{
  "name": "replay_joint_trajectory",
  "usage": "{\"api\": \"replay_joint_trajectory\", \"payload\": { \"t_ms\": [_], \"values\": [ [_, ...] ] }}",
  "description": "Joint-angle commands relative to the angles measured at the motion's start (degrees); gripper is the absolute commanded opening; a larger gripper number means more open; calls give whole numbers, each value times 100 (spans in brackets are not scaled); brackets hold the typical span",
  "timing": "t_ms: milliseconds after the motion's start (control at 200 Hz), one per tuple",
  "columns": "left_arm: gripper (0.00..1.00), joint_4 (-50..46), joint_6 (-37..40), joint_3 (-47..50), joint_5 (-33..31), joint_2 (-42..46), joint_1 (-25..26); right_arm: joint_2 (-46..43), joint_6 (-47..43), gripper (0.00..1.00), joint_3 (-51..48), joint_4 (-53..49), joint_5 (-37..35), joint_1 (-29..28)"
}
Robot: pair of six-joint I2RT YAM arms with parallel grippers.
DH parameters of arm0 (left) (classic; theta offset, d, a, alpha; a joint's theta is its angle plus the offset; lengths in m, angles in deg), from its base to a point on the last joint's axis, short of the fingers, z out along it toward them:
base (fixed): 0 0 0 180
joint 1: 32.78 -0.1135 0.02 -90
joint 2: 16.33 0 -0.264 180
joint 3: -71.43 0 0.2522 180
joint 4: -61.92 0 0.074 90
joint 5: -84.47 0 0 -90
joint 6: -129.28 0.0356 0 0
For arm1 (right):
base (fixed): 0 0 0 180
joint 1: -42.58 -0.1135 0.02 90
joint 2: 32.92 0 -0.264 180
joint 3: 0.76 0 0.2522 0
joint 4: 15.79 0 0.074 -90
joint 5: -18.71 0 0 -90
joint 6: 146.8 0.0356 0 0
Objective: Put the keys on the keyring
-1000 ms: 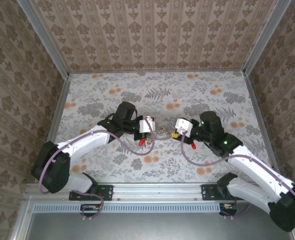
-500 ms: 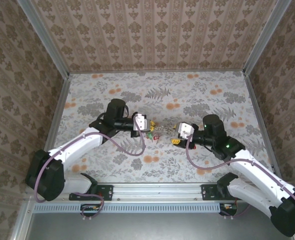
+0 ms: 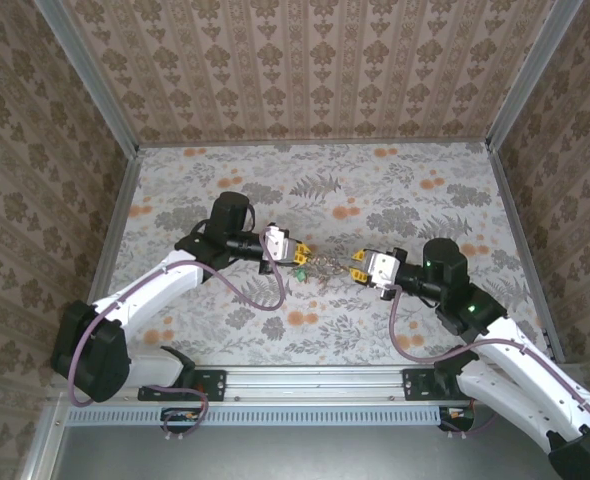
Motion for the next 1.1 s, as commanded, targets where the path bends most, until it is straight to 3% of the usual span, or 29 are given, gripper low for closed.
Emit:
{"api": "replay_joint_trajectory", "payload": {
  "t_ms": [0, 260, 380, 1095],
  "values": [
    [0, 3, 24, -257, 441, -37, -40, 1, -457, 23, -130, 253, -407, -150],
    [0, -211, -918, -631, 572, -461, -66, 68, -1035, 25, -166, 458, -717, -407],
    [0, 148, -1396, -510, 512, -499, -75, 106, -1196, 25, -170, 504, -843, -445],
    [0, 28, -1882, -779, 892, -895, 2, 398, -1454, 20, -47, 641, -1163, -462]
  ]
}}
